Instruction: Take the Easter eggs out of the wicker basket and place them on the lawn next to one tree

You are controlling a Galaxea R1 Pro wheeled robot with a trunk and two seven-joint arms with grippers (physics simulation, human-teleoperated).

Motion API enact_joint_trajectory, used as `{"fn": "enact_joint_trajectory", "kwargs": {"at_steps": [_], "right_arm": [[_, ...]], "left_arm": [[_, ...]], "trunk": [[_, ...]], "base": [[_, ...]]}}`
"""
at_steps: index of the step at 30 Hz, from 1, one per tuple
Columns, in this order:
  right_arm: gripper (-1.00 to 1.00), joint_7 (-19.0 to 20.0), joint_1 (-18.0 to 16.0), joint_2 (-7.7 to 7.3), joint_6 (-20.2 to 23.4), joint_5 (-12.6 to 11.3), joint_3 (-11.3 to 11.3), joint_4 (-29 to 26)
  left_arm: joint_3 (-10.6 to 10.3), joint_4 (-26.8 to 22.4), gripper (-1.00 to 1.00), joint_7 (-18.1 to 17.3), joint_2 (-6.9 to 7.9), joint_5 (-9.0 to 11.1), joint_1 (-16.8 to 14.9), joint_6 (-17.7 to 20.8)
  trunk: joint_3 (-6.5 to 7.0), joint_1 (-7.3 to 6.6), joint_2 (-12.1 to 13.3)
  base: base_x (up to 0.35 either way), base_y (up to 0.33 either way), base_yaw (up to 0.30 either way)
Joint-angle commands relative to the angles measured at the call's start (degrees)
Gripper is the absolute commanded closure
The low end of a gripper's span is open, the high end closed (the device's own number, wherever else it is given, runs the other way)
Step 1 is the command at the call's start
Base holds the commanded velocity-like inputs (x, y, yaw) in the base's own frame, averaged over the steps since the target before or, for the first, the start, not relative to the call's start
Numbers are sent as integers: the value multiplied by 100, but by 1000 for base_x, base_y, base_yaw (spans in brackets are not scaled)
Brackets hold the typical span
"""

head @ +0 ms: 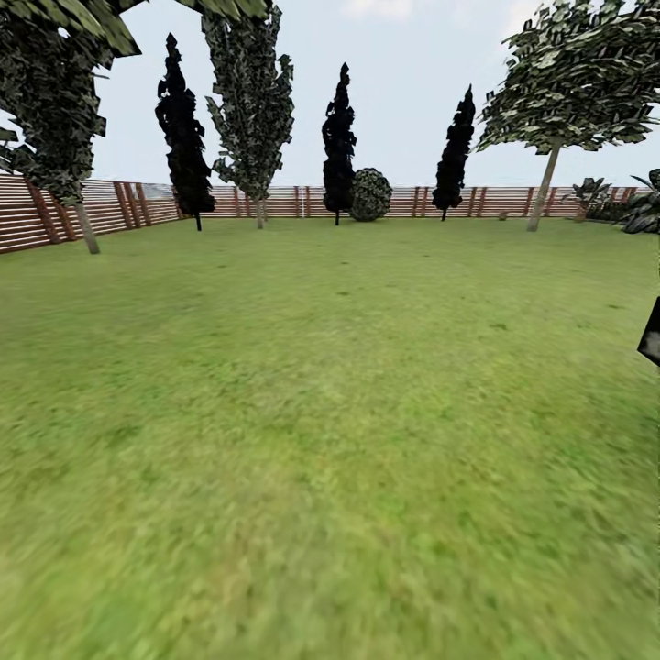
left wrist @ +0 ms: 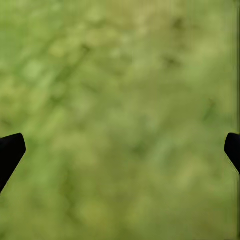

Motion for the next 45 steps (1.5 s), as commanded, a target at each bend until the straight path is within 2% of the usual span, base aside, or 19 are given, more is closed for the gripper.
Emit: {"fn": "enact_joint_trajectory", "kwargs": {"at_steps": [1, 45], "right_arm": [[-100, -22, -3, -4, -18, -43, 44, 3], [-100, -22, -3, -4, 0, -89, -20, 67]], "left_arm": [[9, -4, -100, 17, -2, 4, 0, -22], [33, 18, -100, 69, -47, 19, -3, -11]], "trunk": [[-5, -1, -2], [767, -945, 1723]], "base": [[18, 0, -22], [0, 0, -1]]}}
